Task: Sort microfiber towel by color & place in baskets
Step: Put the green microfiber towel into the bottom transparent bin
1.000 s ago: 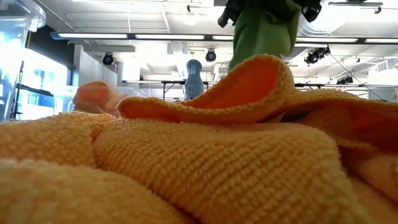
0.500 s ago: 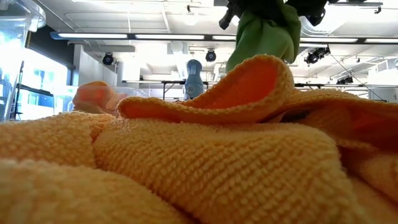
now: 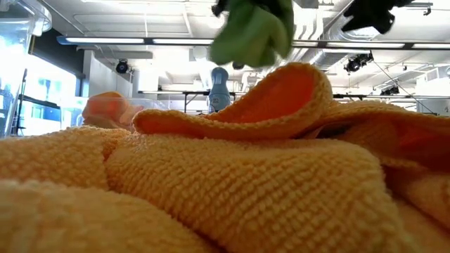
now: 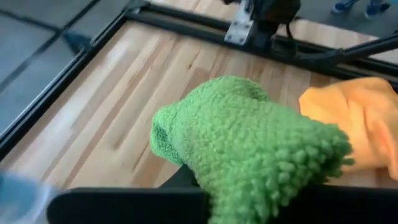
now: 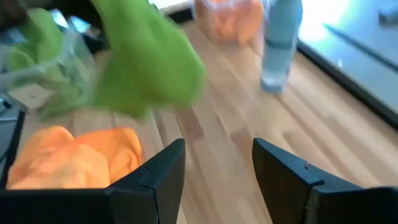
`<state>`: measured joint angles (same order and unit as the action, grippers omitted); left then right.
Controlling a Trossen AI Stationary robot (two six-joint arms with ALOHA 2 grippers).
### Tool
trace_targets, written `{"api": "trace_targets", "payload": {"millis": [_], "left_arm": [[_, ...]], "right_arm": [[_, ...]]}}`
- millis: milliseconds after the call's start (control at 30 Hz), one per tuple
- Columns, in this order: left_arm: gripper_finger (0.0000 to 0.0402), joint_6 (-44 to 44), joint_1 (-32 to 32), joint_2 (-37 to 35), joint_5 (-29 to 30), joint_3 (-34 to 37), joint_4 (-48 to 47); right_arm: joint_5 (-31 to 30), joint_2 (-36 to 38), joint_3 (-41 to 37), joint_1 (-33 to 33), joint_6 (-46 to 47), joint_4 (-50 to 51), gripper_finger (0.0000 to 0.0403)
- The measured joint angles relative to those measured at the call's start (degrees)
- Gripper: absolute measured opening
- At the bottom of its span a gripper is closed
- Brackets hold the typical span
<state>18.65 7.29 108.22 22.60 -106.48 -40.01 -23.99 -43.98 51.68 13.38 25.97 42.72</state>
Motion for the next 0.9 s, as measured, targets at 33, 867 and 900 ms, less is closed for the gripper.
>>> {"api": "trace_targets", "payload": {"millis": [33, 867, 900], "left_arm": [[0.0005, 0.98, 0.29, -1.12, 0.09, 0.0, -2.27], [0.0003, 30.21, 31.7, -11.64, -3.58, 1.07, -44.32], [0.0003, 30.27, 33.18, -11.82, -3.61, 1.88, -44.2]], "right_arm": [[0.01, -0.01, 0.0, 0.01, 1.5, 1.37, 0.0177], [-0.65, -16.01, 0.0, 4.1, 26.25, -0.94, 0.0096], [-1.13, -17.07, 0.0, 4.77, 27.43, -1.38, 0.0083]]}}
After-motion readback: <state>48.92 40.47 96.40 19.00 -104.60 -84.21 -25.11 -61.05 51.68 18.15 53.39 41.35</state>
